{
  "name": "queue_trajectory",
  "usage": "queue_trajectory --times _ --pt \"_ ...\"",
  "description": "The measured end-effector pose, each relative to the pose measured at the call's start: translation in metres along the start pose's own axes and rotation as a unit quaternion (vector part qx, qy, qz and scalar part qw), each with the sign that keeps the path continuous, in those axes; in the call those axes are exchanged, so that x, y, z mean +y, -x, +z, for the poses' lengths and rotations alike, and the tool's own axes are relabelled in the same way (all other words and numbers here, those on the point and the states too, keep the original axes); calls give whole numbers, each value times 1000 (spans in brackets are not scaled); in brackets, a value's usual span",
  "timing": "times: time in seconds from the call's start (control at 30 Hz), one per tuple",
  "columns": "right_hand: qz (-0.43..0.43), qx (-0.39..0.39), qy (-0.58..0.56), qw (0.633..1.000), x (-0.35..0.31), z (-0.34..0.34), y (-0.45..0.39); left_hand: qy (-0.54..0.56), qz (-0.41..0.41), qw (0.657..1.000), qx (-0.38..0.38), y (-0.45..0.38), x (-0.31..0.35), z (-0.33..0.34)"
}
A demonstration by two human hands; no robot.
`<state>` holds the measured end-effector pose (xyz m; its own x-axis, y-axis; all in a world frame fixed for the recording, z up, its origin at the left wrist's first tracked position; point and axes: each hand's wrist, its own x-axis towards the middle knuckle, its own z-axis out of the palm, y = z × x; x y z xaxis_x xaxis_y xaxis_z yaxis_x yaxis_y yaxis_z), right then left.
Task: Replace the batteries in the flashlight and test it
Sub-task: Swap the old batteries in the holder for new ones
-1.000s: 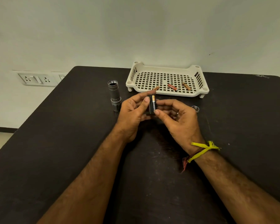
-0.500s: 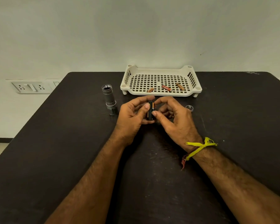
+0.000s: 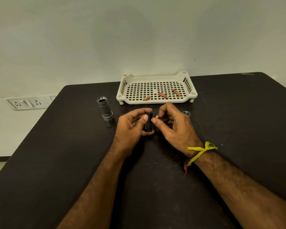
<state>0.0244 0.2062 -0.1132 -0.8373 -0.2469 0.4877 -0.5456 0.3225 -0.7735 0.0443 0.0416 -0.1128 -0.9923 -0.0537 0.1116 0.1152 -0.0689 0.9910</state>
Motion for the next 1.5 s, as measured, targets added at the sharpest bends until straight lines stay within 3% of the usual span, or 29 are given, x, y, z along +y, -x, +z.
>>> queue_trajectory --times 0.23,0.4,0.53,0.63,0.73,0.97,1.17,1.5 --pt "7 70 -42 997 -5 8 3 -24 11 1000 -2 0 1 1" --pt "98 126 -141 977 -2 9 0 22 16 993 117 -3 1 1" --pt "32 98 -71 992 -3 9 2 53 17 987 150 -4 1 -1" --pt "-52 39 76 995 -5 13 3 71 31 986 149 -4 2 0" --pt "-47 -8 145 988 -4 15 0 87 37 984 150 -4 3 -1" --pt "-36 -41 243 969 1 17 -9 107 5 987 119 -5 3 -3" --pt "-6 -42 217 975 3 17 -15 65 13 994 92 -4 1 -2" --pt "-57 125 90 986 1 10 -8 69 19 997 32 -7 -3 -6"
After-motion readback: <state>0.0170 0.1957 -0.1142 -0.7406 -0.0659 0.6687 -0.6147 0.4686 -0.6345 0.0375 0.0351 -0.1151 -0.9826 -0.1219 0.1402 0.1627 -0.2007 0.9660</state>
